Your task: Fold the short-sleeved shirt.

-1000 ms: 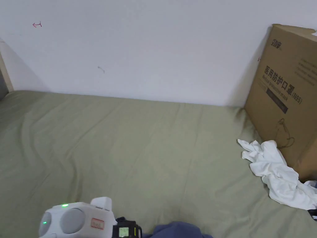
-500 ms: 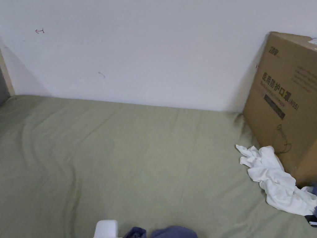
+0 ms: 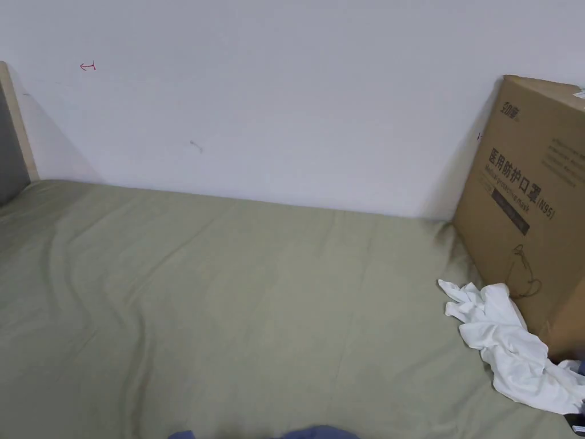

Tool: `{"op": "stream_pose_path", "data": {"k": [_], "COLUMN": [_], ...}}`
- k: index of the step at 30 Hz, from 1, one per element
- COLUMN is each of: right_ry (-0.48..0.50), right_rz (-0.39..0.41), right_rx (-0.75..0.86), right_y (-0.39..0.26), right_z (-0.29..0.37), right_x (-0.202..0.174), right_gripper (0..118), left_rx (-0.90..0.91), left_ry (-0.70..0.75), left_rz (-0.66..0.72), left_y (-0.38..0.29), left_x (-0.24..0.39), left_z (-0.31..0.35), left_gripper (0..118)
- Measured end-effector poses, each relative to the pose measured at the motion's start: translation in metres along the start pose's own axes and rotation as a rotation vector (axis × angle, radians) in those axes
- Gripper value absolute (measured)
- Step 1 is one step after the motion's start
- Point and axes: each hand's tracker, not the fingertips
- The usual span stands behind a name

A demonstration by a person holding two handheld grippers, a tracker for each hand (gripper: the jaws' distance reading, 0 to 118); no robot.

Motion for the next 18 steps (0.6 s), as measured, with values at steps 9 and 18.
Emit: {"op": "stream_pose_path", "data": {"k": [9, 18], "right_ry": [0.003, 0.066], "right_rz": [0.007, 0.025], "right_rx": [0.046, 0.076], "right_y": [0.009, 0.013], "right_z": [0.005, -0.002], "right_x": [0.001, -0.02], "right_gripper": [0, 0], "left_rx": [0.239, 0.325], "left_ry": [0.068, 0.031], "left_rz": [0.219, 0.213], "left_y": [0.092, 0.091], "left_x": [-0.128, -0.151], "left_z": [0.124, 0.167], "left_gripper": [83, 7]}}
